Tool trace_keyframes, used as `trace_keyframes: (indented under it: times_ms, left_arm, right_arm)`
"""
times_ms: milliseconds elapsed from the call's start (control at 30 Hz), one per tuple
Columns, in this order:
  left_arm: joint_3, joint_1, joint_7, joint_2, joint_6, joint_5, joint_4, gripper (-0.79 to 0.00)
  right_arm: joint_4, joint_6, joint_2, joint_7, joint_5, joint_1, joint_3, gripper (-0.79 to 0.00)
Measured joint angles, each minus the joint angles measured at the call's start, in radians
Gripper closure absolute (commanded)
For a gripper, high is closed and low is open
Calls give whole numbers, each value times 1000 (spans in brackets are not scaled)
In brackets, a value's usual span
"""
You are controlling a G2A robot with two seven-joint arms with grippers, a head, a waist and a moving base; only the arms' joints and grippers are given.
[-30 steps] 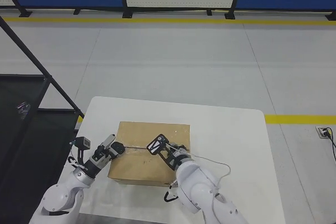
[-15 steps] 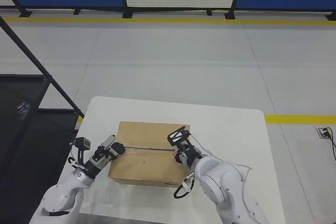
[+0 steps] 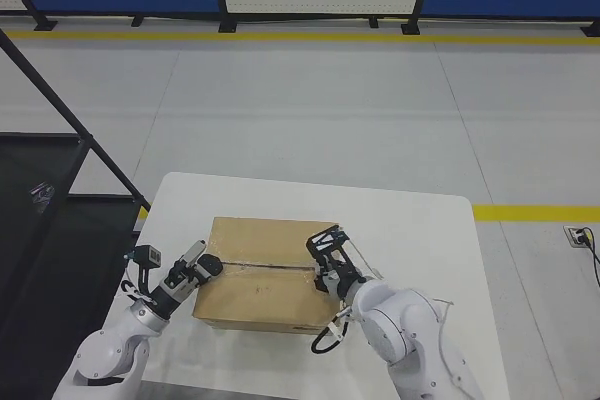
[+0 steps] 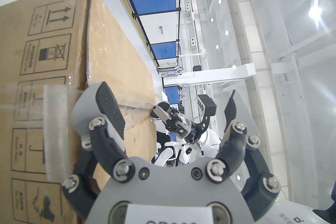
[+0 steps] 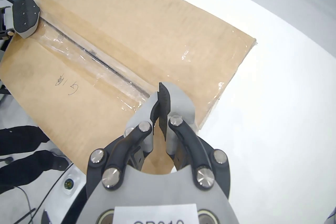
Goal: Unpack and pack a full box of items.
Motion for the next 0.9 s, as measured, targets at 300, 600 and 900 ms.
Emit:
trace_keyframes:
  times_ms: [300, 600, 900]
  left_arm:
    - [-2, 0, 2, 0, 1, -2, 0, -785]
    - [1, -5, 0, 0, 4, -6, 6, -785]
    - [-2, -4, -1, 1, 2, -5, 8, -785]
  right_arm:
    - [44, 71, 3, 32, 230, 24, 109, 0]
    - [86, 106, 15, 39, 396, 34, 207, 0]
    - [-30, -19, 31, -118, 474, -65, 243, 0]
